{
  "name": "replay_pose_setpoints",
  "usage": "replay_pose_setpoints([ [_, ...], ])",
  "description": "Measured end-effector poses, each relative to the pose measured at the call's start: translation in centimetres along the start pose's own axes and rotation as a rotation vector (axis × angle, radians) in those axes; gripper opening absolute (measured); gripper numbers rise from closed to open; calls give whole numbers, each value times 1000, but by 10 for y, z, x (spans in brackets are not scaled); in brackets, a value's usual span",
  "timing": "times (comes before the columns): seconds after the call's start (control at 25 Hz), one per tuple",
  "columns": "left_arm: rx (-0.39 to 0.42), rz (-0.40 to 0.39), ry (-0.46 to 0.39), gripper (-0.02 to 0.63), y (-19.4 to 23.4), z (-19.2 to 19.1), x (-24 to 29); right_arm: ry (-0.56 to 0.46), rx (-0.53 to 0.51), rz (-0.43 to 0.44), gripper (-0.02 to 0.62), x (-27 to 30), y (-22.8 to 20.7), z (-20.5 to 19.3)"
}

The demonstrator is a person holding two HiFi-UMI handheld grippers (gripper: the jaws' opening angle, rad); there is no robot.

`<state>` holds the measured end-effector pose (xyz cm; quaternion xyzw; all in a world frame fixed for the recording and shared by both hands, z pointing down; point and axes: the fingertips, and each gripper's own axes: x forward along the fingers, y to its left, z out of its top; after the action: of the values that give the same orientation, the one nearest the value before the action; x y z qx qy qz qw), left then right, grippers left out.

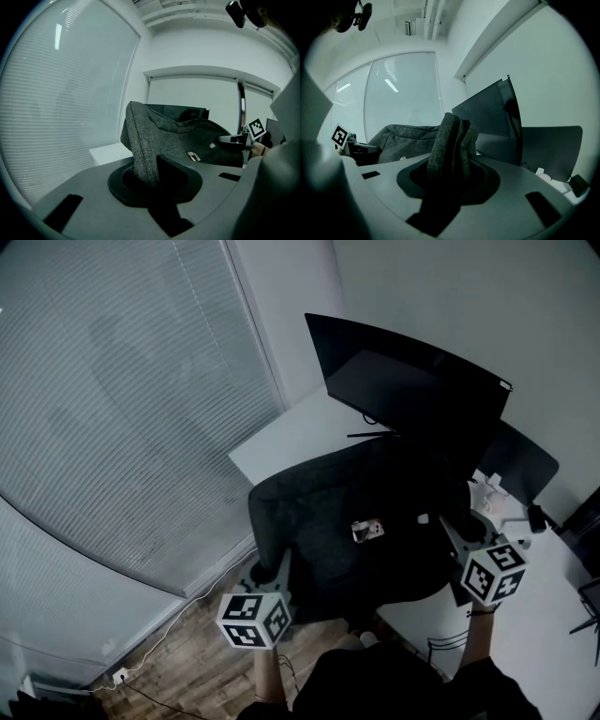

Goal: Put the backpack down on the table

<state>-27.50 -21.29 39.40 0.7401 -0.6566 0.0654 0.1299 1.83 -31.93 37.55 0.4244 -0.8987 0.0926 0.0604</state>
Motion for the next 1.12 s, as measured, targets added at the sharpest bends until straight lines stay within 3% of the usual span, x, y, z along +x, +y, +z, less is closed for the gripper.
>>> replay_pose_setpoints([
  [0.52, -2, -82, 103, 63, 36, -12, 91, 71, 67, -97, 120, 65, -32, -30],
  [1.12, -50, -170, 261, 63, 51, -64, 177, 199, 148, -194, 120, 108, -74, -91],
])
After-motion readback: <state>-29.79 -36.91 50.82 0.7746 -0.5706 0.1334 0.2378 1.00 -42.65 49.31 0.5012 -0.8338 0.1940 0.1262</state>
